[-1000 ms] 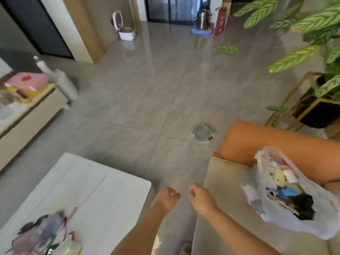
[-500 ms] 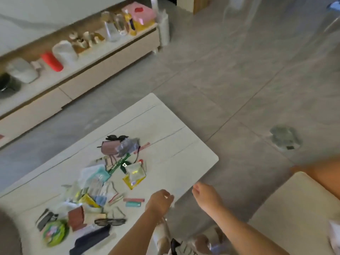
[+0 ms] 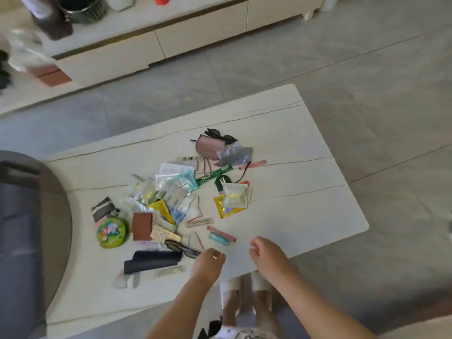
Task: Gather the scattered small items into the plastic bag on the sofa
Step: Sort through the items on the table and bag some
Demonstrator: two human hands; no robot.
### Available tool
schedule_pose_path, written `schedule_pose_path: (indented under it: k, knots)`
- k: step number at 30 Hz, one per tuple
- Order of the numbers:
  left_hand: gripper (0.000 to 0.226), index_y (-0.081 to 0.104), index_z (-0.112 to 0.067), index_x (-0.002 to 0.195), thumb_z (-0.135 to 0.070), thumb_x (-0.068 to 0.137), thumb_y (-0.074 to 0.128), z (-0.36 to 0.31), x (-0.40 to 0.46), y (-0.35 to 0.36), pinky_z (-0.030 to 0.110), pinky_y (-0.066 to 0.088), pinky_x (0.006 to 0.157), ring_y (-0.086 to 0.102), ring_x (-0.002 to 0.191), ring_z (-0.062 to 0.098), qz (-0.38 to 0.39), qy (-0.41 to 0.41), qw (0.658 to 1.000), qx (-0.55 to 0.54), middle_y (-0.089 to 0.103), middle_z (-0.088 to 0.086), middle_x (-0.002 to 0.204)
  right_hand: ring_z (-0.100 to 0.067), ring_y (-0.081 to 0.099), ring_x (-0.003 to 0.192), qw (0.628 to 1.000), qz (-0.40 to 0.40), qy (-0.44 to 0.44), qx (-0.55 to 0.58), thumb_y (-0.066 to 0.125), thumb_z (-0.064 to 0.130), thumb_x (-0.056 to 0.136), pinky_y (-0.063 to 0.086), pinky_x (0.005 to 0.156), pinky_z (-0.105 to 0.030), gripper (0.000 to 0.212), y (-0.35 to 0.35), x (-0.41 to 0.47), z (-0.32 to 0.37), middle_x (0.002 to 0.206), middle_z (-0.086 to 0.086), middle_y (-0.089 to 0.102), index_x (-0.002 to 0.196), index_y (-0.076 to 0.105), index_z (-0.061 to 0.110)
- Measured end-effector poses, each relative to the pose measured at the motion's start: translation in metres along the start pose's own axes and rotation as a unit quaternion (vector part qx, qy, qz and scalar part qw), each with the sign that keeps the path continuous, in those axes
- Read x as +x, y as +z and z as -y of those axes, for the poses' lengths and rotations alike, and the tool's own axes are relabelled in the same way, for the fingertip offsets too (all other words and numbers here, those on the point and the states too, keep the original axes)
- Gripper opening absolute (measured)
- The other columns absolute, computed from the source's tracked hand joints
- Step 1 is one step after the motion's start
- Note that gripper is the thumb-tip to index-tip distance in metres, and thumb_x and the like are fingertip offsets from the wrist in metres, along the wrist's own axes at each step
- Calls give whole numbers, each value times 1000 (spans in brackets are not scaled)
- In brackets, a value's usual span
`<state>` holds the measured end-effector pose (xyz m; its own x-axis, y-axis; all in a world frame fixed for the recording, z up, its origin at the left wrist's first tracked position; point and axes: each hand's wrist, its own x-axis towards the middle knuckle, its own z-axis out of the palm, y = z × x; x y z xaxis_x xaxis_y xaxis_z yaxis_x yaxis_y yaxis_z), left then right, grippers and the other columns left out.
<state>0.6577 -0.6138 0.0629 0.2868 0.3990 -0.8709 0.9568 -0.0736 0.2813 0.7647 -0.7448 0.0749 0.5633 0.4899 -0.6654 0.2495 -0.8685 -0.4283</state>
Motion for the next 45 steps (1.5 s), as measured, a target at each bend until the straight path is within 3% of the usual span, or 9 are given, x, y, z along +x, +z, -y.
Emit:
schedule_pose_path:
  k: [5, 10, 13, 16, 22, 31, 35, 39, 45]
  knots:
    - [21, 63, -11, 103, -26, 90, 55, 17, 52, 16, 25, 50, 63, 62, 69, 17, 10, -67, 986, -150, 64, 4, 83, -16, 57, 110, 998, 22, -30, -47, 43, 27, 97, 46, 85, -26, 27, 32, 62, -4, 119, 0, 60, 120, 53, 17]
    - [19, 55, -18, 72, -20, 91, 51, 27, 101, 35, 29, 50, 65, 57, 68, 19, 12, -113, 973, -202, 59, 5, 76, -17, 57, 110, 996, 37, -40, -69, 46, 25, 95, 45, 83, -26, 27, 67, 113, -18, 120, 1, 60, 121, 53, 17]
    - [11, 57, -15, 97, -23, 91, 52, 31, 124, 46, 36, 56, 78, 64, 82, 25, -13, -124, 963, -238, 63, 8, 89, -17, 57, 110, 995, 47, -54, -74, 50, 25, 94, 46, 83, -26, 28, 89, 135, -24, 119, 2, 60, 121, 54, 18]
    - [40, 52, -7, 124, -29, 90, 54, 37, 147, 54, 40, 54, 90, 63, 103, 29, -49, -145, 956, -249, 64, 14, 111, -18, 59, 102, 992, 44, -75, -89, 52, 25, 93, 47, 77, -28, 22, 110, 152, -26, 111, 1, 62, 114, 56, 19]
    - [39, 60, -12, 100, -48, 84, 60, 45, 179, 62, 38, 57, 79, 67, 84, 27, -96, -144, 957, -231, 69, 10, 93, -19, 57, 97, 991, 8, -89, -102, 50, 25, 94, 41, 67, -27, 16, 141, 175, -25, 105, 2, 62, 107, 58, 21]
    - [18, 52, -18, 98, -32, 87, 57, 49, 189, 60, 33, 53, 76, 61, 84, 23, -137, -140, 965, -174, 54, -4, 77, -18, 55, 94, 977, -24, -117, -175, 46, 38, 95, 41, 66, -30, 22, 155, 186, -14, 99, 2, 59, 101, 55, 19]
    - [20, 58, -15, 105, -26, 88, 57, 54, 193, 45, 22, 43, 58, 55, 71, 12, -160, -84, 964, -194, 57, -3, 82, -20, 54, 90, 970, -20, -131, -203, 43, 18, 93, 30, 62, -27, 12, 158, 186, -8, 99, -2, 59, 98, 53, 15]
    - [14, 47, -14, 102, -23, 91, 48, 45, 197, 29, 32, 42, 75, 53, 92, 25, -184, -5, 966, -182, 59, 10, 108, -24, 54, 87, 990, -15, -97, -98, 46, 13, 87, 40, 62, -33, 10, 143, 183, -7, 104, -4, 51, 95, 52, 9]
    - [34, 37, -15, 121, -8, 88, 47, 28, 211, 8, 41, 52, 76, 57, 99, 30, -148, 46, 986, 60, 53, 10, 114, -23, 49, 74, 993, -93, -70, -35, 51, 12, 85, 34, 52, -28, 9, 105, 191, -15, 101, -6, 51, 89, 44, 8]
